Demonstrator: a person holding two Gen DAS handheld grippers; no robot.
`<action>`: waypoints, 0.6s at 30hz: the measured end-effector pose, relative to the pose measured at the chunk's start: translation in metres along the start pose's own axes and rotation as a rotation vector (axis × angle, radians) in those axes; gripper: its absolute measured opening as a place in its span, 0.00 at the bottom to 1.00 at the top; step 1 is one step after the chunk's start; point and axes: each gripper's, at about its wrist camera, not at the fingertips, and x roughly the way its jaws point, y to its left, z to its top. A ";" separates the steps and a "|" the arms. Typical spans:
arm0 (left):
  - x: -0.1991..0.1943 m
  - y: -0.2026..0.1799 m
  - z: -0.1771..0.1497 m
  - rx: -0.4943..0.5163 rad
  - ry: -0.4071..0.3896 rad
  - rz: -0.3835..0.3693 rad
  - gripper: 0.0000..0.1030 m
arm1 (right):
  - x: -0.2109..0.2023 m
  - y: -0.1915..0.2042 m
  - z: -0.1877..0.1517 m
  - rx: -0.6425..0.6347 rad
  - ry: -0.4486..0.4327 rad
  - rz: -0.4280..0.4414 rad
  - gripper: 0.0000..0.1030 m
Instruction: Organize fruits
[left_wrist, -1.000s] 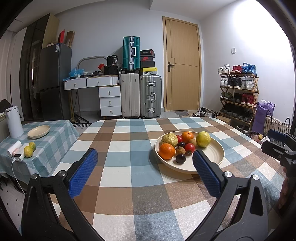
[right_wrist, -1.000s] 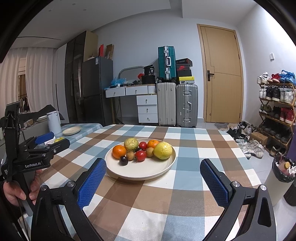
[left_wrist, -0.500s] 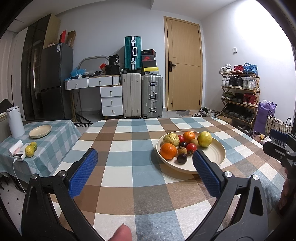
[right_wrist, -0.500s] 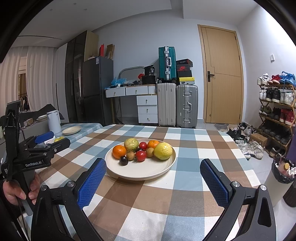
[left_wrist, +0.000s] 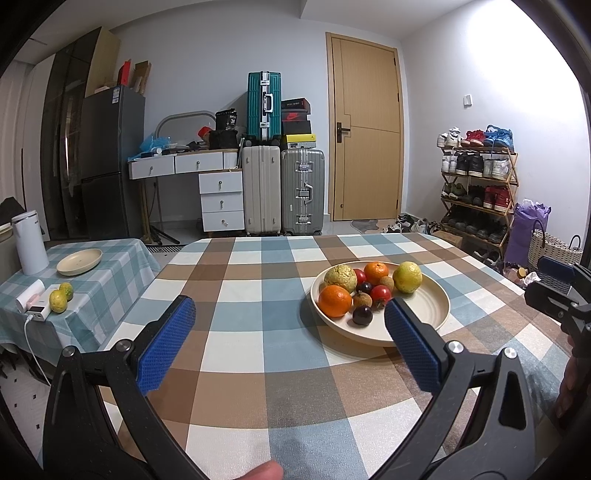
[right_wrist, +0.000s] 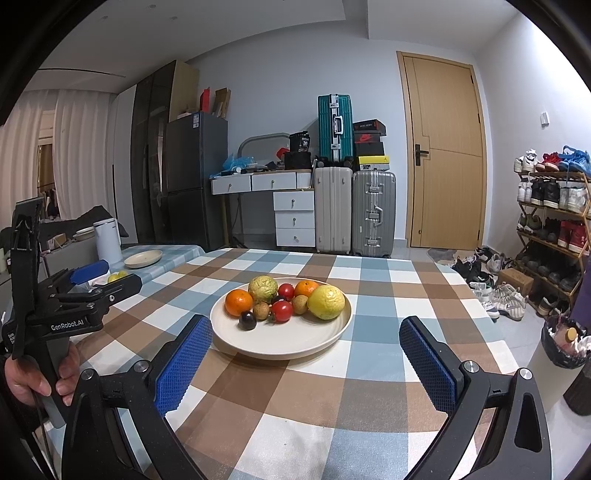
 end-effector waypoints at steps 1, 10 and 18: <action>0.000 0.000 0.000 0.000 0.000 0.000 0.99 | 0.000 0.000 0.000 0.000 0.000 0.000 1.00; 0.002 0.000 -0.001 0.000 0.000 0.000 0.99 | 0.000 0.000 0.000 0.001 0.000 0.000 1.00; 0.000 0.000 0.000 0.000 0.000 0.000 0.99 | 0.000 0.000 0.000 0.000 0.000 0.000 1.00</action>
